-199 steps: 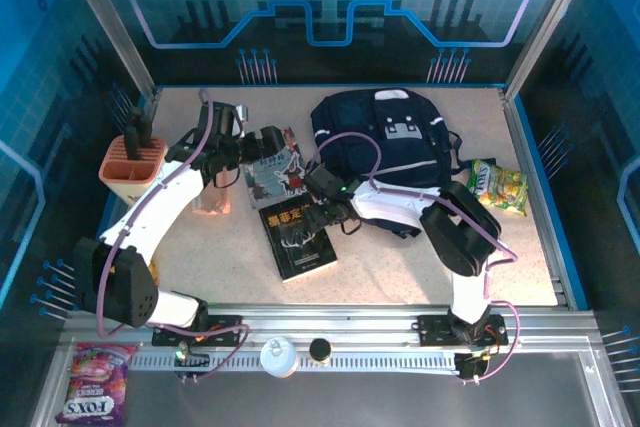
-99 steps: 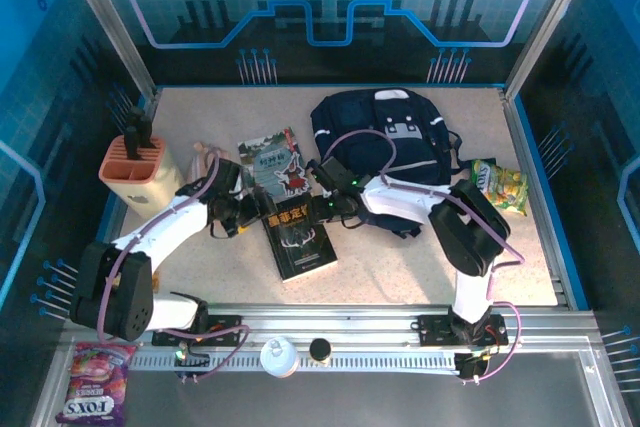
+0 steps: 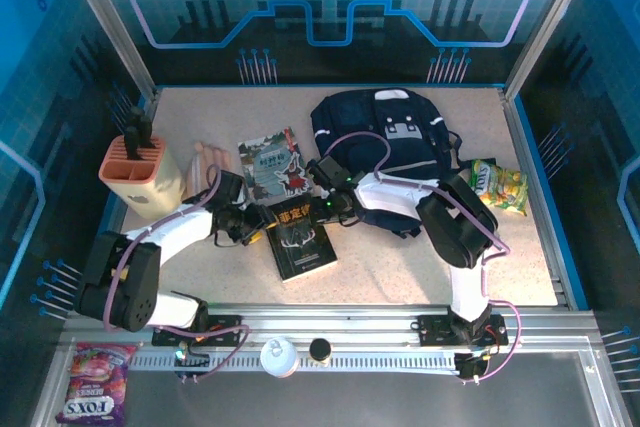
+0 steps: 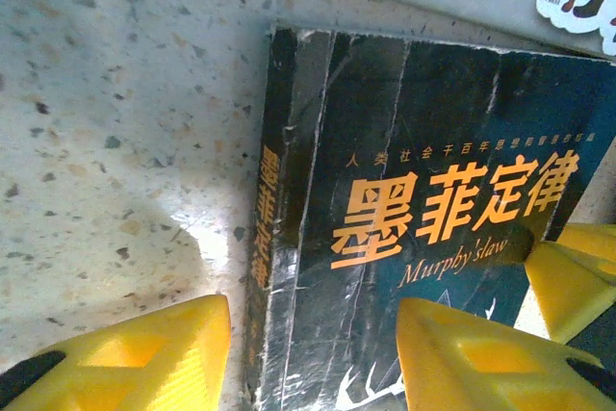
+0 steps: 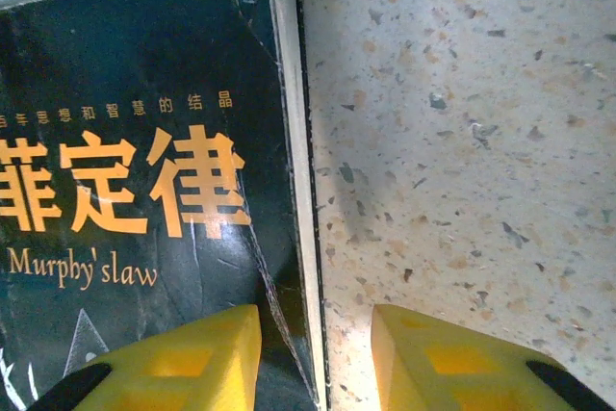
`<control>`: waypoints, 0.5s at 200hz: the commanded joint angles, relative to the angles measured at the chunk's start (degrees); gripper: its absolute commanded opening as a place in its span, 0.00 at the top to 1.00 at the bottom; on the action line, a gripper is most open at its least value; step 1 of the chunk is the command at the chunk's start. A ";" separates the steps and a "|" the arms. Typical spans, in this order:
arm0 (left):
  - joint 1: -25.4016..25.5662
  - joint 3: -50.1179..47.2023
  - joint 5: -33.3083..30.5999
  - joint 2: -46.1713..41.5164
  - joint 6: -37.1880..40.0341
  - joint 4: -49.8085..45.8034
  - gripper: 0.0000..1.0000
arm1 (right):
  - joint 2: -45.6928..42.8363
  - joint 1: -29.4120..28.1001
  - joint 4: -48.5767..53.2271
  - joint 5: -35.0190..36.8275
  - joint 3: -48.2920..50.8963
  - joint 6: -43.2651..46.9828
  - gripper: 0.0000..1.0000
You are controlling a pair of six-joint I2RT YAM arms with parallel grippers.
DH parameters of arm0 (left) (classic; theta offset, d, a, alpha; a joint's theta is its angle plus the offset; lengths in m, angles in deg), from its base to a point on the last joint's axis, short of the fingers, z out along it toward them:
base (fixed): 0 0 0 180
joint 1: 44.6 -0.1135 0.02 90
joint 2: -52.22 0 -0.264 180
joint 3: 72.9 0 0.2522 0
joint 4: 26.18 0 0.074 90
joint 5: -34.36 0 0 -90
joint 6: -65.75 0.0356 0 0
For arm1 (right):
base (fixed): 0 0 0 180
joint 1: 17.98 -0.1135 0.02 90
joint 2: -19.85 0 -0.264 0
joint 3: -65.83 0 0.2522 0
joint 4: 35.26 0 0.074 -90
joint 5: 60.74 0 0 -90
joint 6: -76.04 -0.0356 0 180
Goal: Pack the student bag
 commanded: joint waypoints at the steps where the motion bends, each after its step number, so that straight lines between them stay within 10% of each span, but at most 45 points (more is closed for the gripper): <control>1: 0.96 -1.38 1.89 1.58 -1.90 2.79 0.50 | 2.07 0.77 3.32 -1.45 -1.20 -0.20 0.65; 100: 1.66 -1.48 6.55 3.09 -0.58 6.71 0.51 | 3.52 1.04 4.08 -2.09 -1.56 -0.50 0.67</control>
